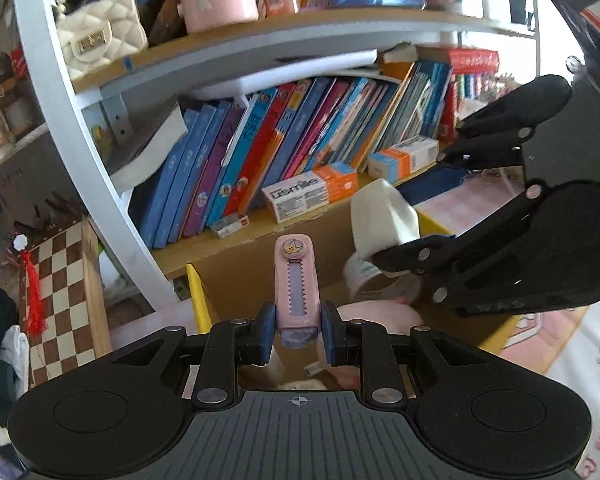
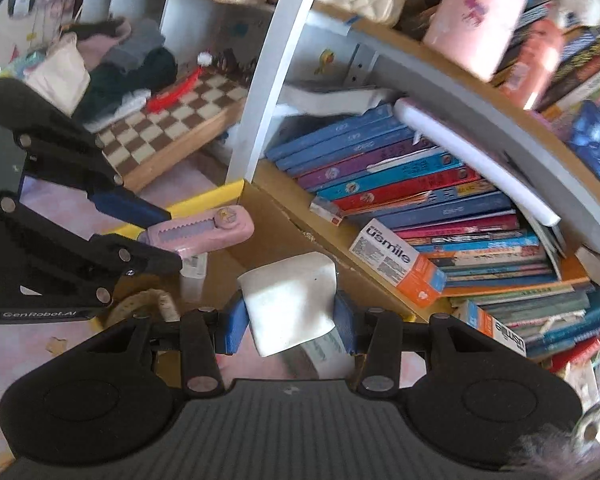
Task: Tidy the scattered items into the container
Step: 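Carry the cutter with the left gripper while the right gripper carries the eraser over the box, then open the left gripper to drop the cutter while the right gripper releases the eraser into the box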
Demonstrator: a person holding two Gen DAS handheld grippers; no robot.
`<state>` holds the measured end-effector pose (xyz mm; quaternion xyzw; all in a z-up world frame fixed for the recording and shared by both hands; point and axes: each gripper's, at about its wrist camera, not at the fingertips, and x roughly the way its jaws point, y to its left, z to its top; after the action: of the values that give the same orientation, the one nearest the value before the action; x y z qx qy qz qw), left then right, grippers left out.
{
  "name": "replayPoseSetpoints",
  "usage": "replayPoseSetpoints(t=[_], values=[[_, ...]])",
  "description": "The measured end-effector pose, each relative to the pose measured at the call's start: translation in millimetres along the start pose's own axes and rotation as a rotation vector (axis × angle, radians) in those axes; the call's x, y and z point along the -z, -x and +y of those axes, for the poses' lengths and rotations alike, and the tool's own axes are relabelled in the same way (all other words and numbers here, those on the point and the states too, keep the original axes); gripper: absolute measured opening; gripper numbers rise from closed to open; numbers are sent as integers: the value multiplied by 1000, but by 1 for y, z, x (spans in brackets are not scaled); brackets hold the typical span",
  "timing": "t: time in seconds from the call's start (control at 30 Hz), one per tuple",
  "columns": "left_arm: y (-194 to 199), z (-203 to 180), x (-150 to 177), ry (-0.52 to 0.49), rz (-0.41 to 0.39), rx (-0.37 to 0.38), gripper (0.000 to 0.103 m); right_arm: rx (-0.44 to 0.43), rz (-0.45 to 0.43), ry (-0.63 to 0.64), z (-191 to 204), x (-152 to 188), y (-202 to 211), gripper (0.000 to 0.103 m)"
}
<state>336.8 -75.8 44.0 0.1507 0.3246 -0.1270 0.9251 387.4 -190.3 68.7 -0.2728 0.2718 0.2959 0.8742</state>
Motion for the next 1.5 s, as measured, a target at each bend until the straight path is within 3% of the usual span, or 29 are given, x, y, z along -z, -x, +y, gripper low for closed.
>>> replayPoseSetpoints(t=[0.47, 0.83, 1.07, 1.17, 1.5], values=[[-56, 3, 3, -32, 122, 22, 23, -43, 141, 124, -7, -4, -85, 43], [-71, 3, 11, -34, 171, 51, 24, -87, 179, 182, 3, 2, -107, 48], [-66, -2, 15, -55, 156, 48, 40, -70, 162, 179, -1, 1, -103, 72], [-59, -3, 16, -65, 141, 41, 51, -75, 151, 163, -4, 2, -94, 75], [-18, -7, 12, -74, 40, 2, 63, -70, 94, 103, -11, 3, -54, 81]])
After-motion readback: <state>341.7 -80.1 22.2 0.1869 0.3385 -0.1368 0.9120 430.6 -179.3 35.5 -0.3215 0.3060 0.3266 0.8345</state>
